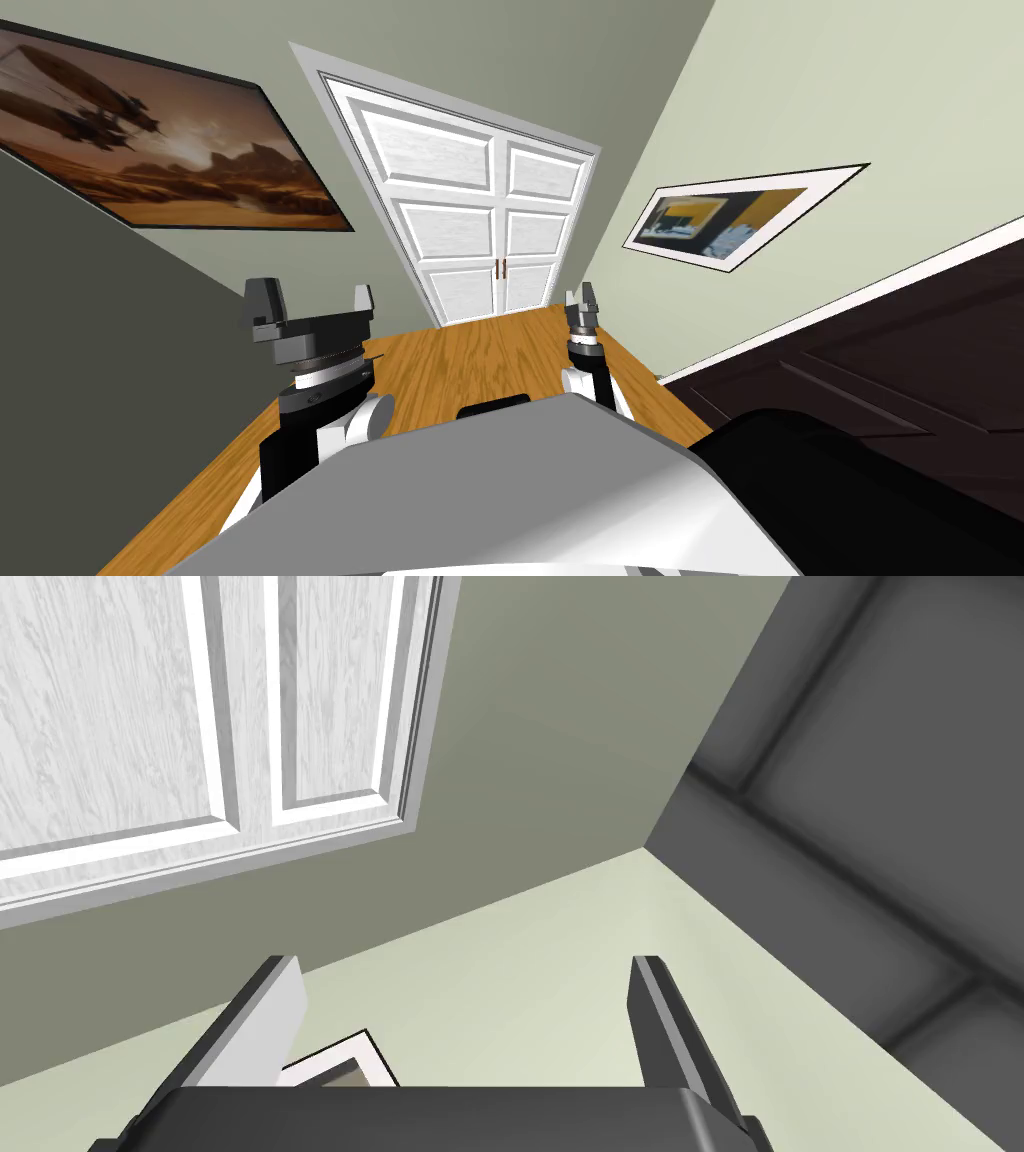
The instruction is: Pull the door open
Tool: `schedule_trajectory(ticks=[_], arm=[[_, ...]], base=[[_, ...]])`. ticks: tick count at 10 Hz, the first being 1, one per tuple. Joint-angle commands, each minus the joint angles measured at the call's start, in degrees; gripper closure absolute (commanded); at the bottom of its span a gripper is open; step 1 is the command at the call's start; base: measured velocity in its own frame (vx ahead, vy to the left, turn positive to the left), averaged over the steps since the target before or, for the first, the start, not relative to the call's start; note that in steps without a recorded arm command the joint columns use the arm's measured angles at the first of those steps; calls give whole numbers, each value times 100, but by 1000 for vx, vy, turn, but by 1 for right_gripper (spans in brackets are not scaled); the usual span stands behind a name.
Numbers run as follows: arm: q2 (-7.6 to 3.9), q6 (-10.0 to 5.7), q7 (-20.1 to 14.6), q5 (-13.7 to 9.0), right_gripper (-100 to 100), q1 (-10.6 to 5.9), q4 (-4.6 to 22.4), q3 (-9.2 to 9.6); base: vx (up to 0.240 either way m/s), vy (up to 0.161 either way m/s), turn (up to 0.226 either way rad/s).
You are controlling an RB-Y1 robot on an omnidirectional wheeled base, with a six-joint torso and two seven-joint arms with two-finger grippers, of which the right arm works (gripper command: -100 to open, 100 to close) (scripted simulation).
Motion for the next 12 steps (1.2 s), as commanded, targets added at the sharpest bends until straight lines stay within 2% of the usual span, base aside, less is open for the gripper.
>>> schedule_trajectory(ticks=[1, 2, 9, 12], arm=[[-90, -83, -199, -153, -100, 12, 183, 28], [-107, -101, -243, -186, -100, 14, 223, 33], [-371, -446, -1074, -824, -100, 61, 985, 147], [-434, -554, -1336, -1024, -100, 75, 1224, 183]], base=[[161, -82, 191], [109, -20, 112], [125, -16, 133], [107, -27, 106]])
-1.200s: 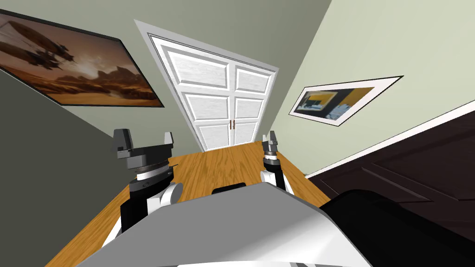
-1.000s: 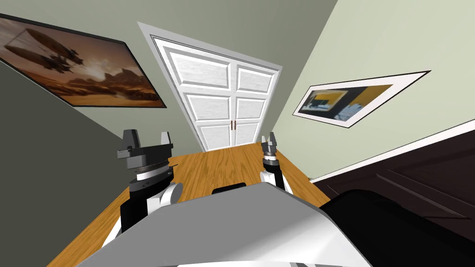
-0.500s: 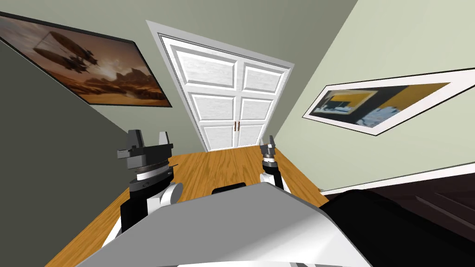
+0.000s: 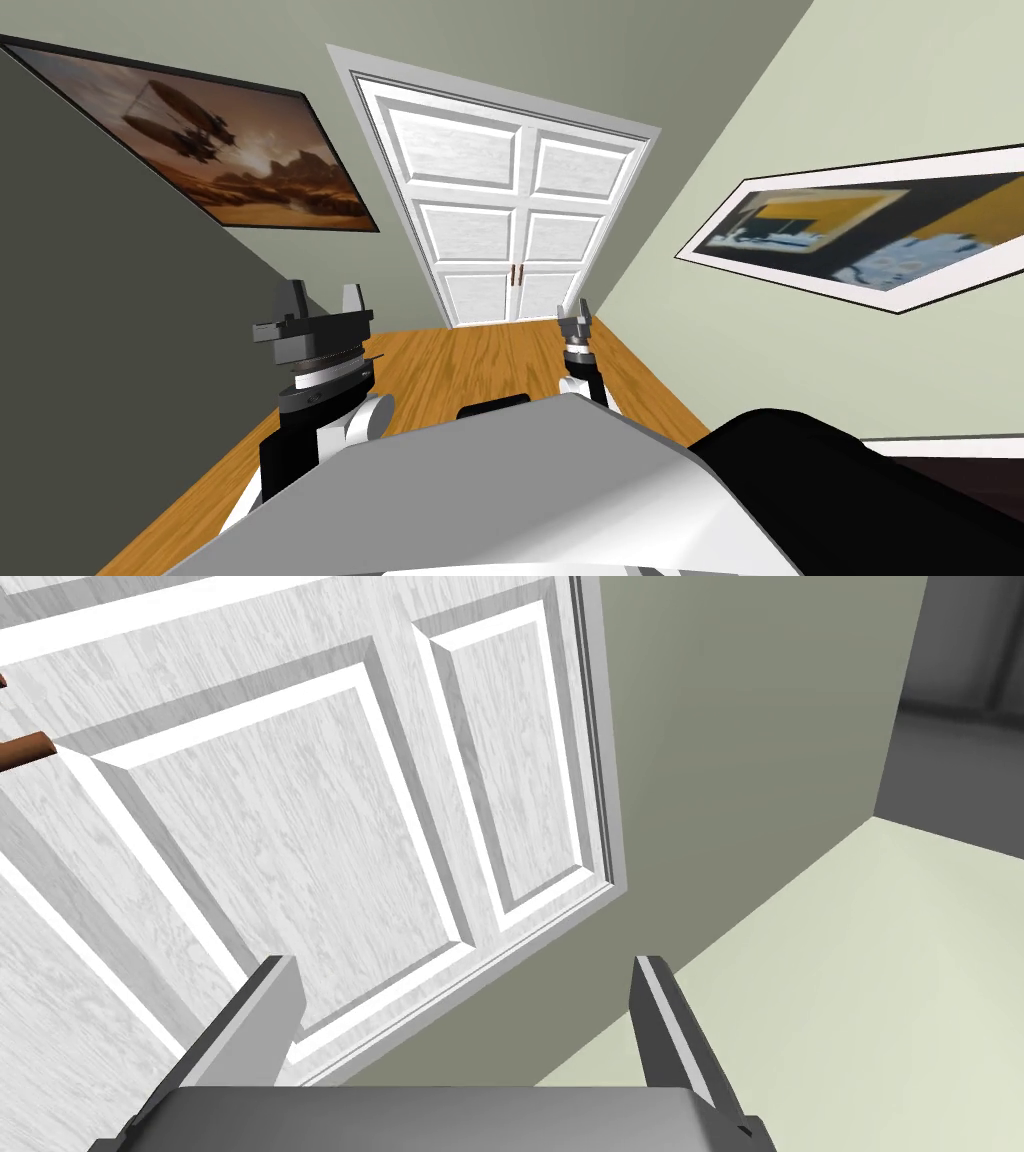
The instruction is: Pull the door open
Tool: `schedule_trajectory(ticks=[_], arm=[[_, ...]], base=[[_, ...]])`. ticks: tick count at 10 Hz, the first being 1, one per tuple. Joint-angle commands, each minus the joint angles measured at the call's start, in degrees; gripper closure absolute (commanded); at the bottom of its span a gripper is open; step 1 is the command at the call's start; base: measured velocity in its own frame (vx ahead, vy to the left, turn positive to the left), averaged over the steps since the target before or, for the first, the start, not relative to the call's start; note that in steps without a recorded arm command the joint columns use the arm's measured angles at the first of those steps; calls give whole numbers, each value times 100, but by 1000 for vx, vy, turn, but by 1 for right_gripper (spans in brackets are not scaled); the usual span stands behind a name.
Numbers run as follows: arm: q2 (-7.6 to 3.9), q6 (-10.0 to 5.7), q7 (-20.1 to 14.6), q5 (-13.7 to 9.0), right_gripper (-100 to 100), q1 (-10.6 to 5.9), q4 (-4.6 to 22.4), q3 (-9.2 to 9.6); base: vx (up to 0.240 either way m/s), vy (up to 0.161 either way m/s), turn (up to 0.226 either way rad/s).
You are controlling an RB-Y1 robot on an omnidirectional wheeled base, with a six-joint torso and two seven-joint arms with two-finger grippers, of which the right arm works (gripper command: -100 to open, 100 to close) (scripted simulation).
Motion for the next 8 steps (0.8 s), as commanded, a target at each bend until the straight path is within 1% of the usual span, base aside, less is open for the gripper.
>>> schedule_trajectory(ticks=[1, 8], arm=[[-38, -59, -164, -118, -100, 24, 117, 19], [-176, -341, -843, -639, -100, 58, 737, 111]], base=[[83, -23, 111], [91, -32, 115]])
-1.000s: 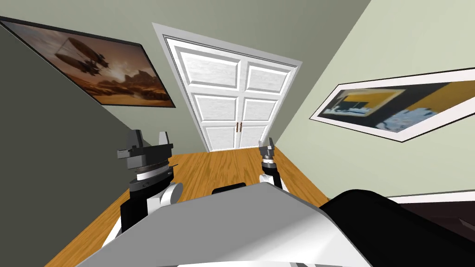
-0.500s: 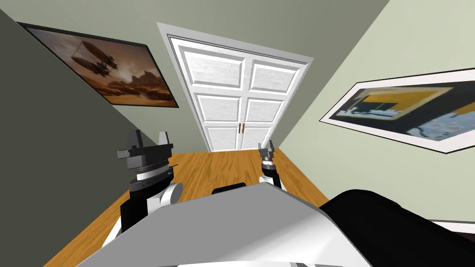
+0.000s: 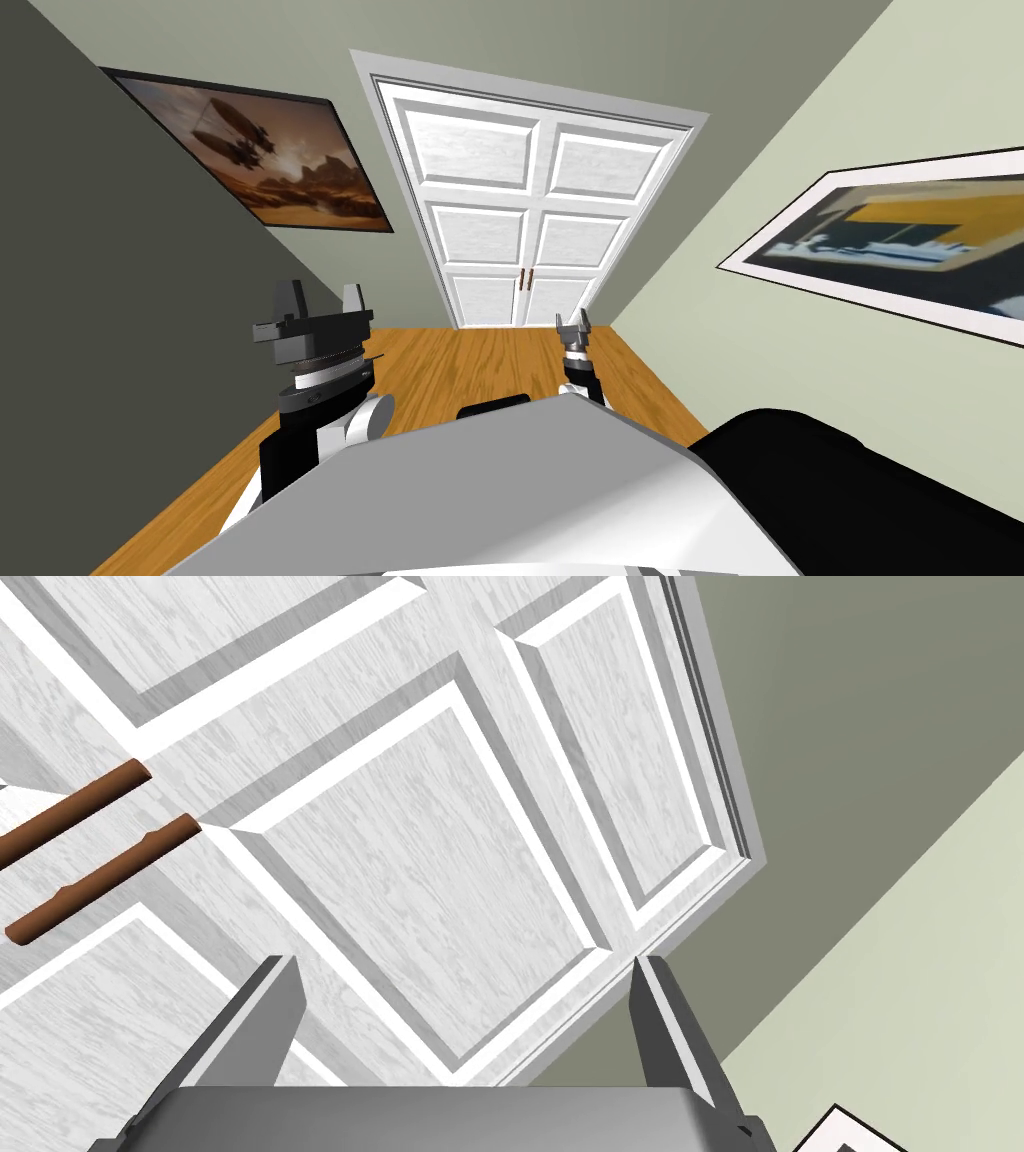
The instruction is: Pull the door open
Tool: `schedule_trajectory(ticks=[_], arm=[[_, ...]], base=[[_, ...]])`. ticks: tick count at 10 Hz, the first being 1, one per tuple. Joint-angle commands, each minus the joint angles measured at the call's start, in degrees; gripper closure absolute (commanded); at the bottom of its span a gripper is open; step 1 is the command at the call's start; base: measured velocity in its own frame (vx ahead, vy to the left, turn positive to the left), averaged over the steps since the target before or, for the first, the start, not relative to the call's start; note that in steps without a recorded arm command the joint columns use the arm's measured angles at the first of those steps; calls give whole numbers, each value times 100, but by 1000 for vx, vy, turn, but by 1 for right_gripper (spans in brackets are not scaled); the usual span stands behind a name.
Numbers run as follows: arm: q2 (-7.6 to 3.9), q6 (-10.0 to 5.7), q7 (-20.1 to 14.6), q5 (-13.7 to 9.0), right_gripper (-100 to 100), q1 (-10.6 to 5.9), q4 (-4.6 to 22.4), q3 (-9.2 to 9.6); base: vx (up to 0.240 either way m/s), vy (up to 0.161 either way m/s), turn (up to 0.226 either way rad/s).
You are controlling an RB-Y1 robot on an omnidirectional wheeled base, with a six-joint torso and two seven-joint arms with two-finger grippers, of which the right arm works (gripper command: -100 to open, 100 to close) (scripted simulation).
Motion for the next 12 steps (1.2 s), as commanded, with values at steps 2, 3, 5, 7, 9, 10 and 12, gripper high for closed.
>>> schedule_trajectory(ticks=[2, 3, 5, 7, 9, 10, 12], arm=[[-58, -103, -287, -216, -100, 13, 235, 26], [-75, -147, -394, -297, -100, 18, 333, 41], [-110, -236, -608, -461, -100, 28, 527, 69], [-144, -325, -822, -626, -100, 37, 723, 98], [-175, -416, -1042, -794, -100, 46, 923, 127], [-191, -462, -1152, -878, -100, 50, 1022, 142], [-222, -553, -1372, -1047, -100, 59, 1222, 171]], base=[[99, -36, 123], [97, -44, 135], [86, -36, 125], [85, -46, 141], [89, -41, 115], [93, -40, 147], [91, -56, 119]])
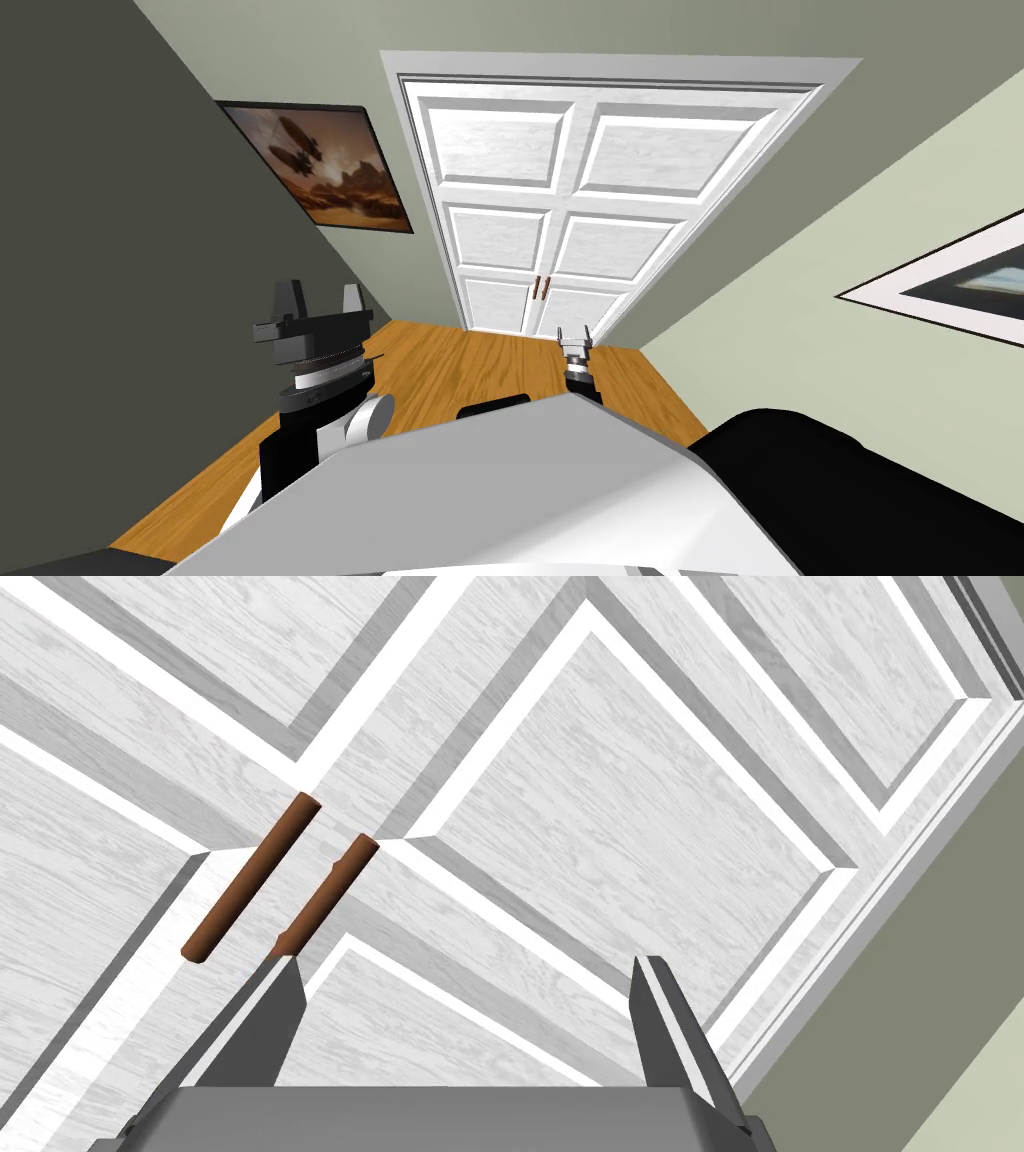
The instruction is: Pull the door open
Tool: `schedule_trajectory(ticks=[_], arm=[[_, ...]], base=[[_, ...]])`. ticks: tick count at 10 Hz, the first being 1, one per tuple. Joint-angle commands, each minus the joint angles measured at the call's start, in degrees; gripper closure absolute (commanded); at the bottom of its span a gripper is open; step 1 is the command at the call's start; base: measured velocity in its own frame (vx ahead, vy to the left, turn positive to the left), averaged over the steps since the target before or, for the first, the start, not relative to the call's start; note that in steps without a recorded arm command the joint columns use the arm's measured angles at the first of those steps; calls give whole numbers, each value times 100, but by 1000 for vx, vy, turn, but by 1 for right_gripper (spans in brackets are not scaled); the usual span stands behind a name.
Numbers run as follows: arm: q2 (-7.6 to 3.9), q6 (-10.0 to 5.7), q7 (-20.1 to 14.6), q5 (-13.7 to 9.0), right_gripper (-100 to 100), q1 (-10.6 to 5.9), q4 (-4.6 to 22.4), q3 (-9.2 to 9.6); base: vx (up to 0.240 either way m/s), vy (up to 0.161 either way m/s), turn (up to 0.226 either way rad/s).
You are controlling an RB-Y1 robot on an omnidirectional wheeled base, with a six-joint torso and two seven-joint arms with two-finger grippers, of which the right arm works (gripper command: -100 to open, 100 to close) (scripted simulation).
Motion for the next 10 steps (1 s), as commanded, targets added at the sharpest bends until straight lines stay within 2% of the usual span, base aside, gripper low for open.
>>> schedule_trajectory(ticks=[1, 10], arm=[[-25, -106, -198, -137, -100, -30, 227, 22], [-144, -511, -1174, -885, -100, 0, 1110, 149]], base=[[85, -48, 147], [84, -55, 130]])
